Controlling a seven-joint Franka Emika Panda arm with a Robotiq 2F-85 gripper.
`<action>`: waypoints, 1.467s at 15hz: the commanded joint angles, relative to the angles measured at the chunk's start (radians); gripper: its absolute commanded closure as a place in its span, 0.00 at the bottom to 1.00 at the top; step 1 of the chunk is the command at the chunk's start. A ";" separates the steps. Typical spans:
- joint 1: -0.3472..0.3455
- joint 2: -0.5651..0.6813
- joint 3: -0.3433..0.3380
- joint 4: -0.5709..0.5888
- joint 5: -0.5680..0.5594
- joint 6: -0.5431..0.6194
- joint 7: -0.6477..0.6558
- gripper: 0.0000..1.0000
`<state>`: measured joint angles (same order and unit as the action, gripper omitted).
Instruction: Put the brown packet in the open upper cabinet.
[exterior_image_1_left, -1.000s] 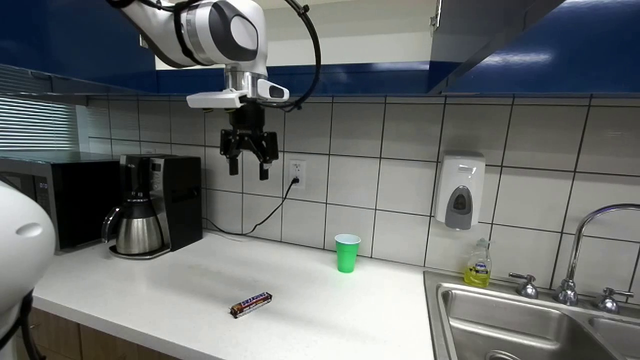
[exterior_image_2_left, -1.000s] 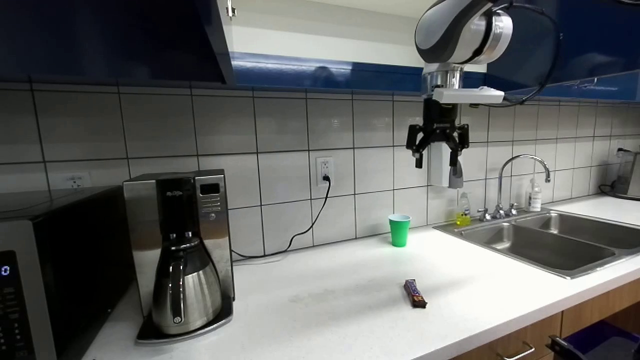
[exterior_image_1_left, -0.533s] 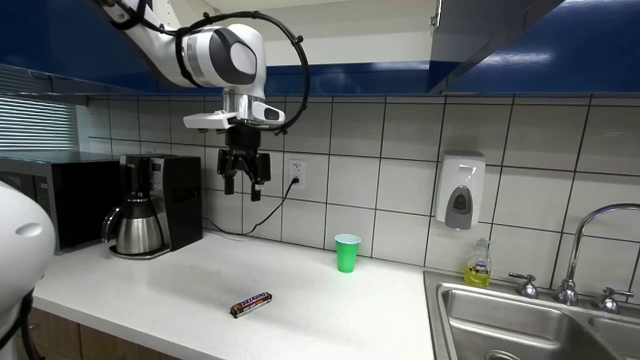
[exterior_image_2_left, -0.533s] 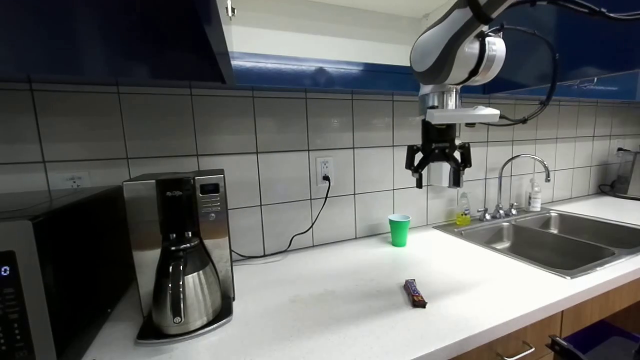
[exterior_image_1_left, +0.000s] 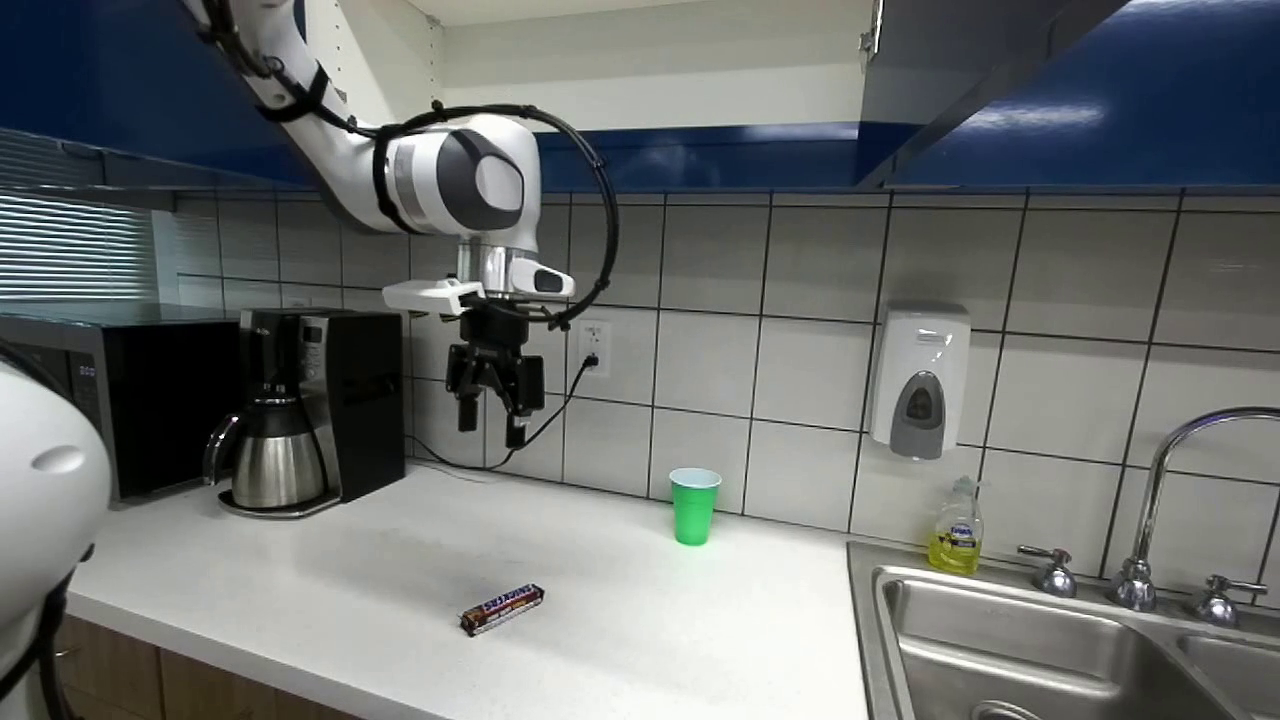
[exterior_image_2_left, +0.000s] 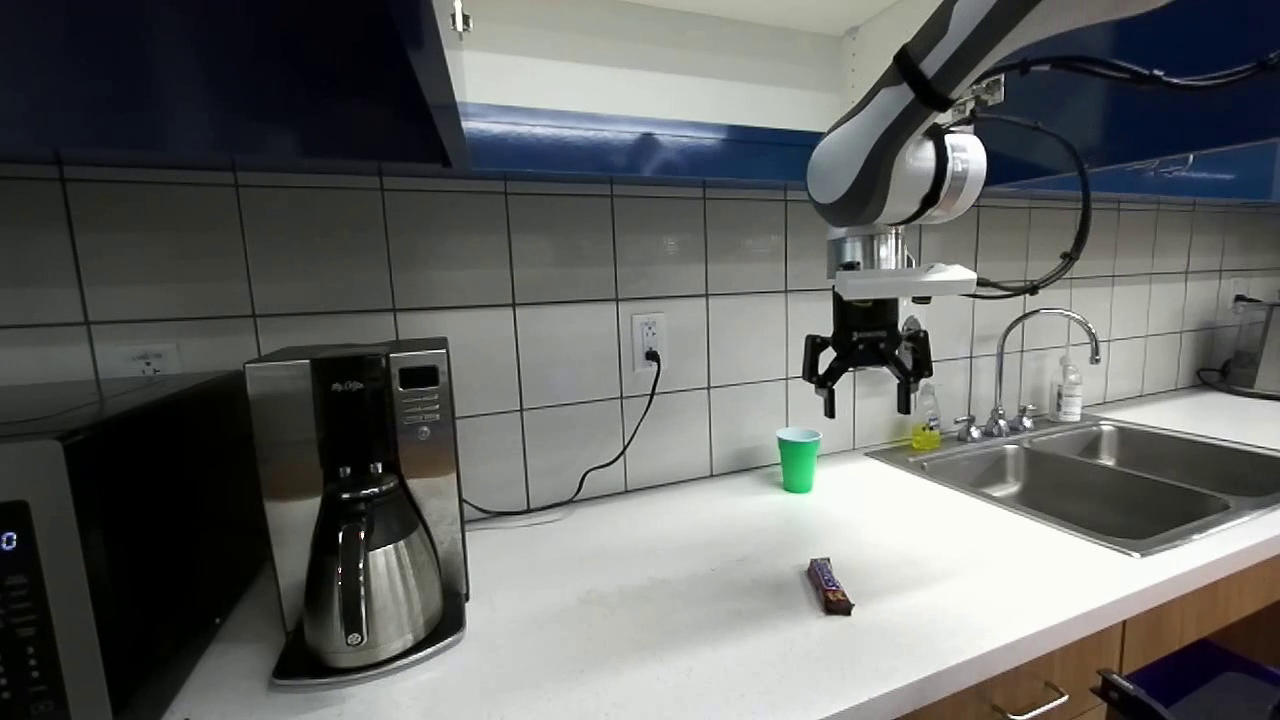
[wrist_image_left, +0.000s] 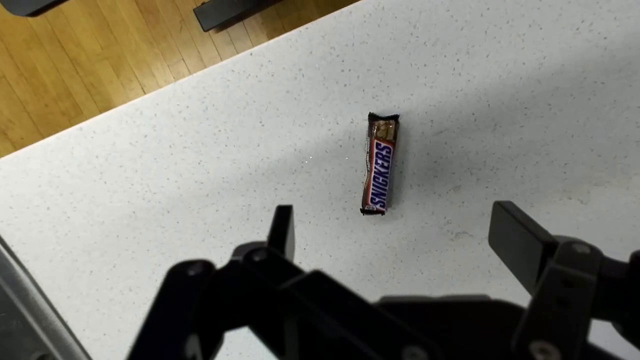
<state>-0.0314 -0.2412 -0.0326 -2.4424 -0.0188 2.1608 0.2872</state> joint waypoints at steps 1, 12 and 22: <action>-0.015 0.096 0.009 0.027 0.019 0.061 0.031 0.00; -0.001 0.360 -0.015 0.121 0.044 0.188 0.035 0.00; 0.043 0.494 -0.013 0.146 0.046 0.267 0.064 0.00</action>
<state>-0.0020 0.2270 -0.0503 -2.3028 0.0075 2.3951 0.3207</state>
